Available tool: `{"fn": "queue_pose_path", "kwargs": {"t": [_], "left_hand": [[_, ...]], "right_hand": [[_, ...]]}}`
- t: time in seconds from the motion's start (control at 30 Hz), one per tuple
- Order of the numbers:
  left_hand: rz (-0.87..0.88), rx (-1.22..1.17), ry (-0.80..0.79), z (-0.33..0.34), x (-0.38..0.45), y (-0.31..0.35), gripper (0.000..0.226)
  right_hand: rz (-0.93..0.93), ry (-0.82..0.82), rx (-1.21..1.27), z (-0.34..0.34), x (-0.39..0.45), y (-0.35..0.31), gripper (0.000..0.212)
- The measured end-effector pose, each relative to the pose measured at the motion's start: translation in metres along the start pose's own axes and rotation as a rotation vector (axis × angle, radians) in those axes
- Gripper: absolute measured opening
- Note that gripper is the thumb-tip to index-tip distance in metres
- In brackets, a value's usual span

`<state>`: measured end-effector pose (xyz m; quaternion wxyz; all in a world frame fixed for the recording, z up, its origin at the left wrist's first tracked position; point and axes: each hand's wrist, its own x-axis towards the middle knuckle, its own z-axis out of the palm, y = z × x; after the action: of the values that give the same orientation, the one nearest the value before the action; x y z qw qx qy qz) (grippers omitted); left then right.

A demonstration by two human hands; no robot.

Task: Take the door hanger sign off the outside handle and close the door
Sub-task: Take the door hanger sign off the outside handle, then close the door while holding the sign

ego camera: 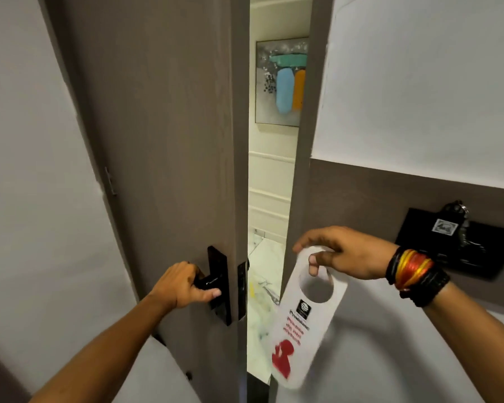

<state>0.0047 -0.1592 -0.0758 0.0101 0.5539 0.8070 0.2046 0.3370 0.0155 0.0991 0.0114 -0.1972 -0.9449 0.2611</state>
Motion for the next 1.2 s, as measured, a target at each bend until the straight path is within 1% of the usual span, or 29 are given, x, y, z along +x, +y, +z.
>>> {"fn": "queue_pose_path", "kwargs": {"t": [0.1,0.13,0.2,0.27,0.3,0.4,0.5,0.57,0.63,0.7,0.77,0.83,0.97,1.0,1.13,1.2], "left_hand": [[-0.090,-0.106,0.015,0.013,0.018,0.014,0.090],[-0.142,-0.159,0.021,0.022,0.023,0.020,0.087],[-0.267,-0.334,0.077,0.044,0.029,0.032,0.084],[-0.348,-0.524,0.155,0.066,0.041,0.045,0.089],[-0.370,-0.577,0.175,0.073,0.048,0.051,0.088],[-0.418,-0.611,0.134,0.076,0.070,0.072,0.078],[-0.464,-0.612,0.110,0.077,0.088,0.084,0.087],[-0.464,-0.599,0.094,0.080,0.099,0.090,0.090],[-0.461,-0.603,0.093,0.083,0.107,0.093,0.101],[-0.472,-0.626,0.087,0.087,0.115,0.093,0.120],[-0.478,-0.643,0.081,0.088,0.120,0.093,0.126],[-0.470,-0.659,0.080,0.088,0.124,0.098,0.120],[-0.484,-0.590,0.095,0.094,0.137,0.101,0.084],[-0.487,-0.582,0.098,0.096,0.139,0.100,0.080],[-0.479,-0.569,0.094,0.096,0.145,0.102,0.082],[-0.487,-0.568,0.101,0.096,0.146,0.104,0.077]], "right_hand": [[-0.001,0.040,0.117,-0.002,-0.008,0.008,0.033],[0.005,0.055,0.169,-0.002,-0.010,0.012,0.030],[0.000,0.092,0.237,0.000,-0.011,0.019,0.018],[0.006,0.104,0.312,0.004,-0.011,0.028,0.021],[0.008,0.100,0.347,0.006,-0.012,0.032,0.024],[0.020,0.096,0.384,0.009,-0.011,0.040,0.026],[0.028,0.132,0.395,0.008,-0.012,0.044,0.027],[0.045,0.160,0.419,0.006,-0.012,0.049,0.026],[0.049,0.189,0.439,0.002,-0.012,0.052,0.025],[0.050,0.220,0.456,-0.001,-0.012,0.055,0.023],[0.060,0.238,0.466,-0.002,-0.011,0.056,0.022],[0.069,0.248,0.471,-0.002,-0.011,0.056,0.022],[0.093,0.285,0.477,-0.004,-0.011,0.057,0.022],[0.092,0.287,0.479,-0.005,-0.011,0.057,0.022],[0.094,0.286,0.491,-0.009,-0.011,0.059,0.022],[0.089,0.284,0.492,-0.010,-0.011,0.060,0.023]]}}
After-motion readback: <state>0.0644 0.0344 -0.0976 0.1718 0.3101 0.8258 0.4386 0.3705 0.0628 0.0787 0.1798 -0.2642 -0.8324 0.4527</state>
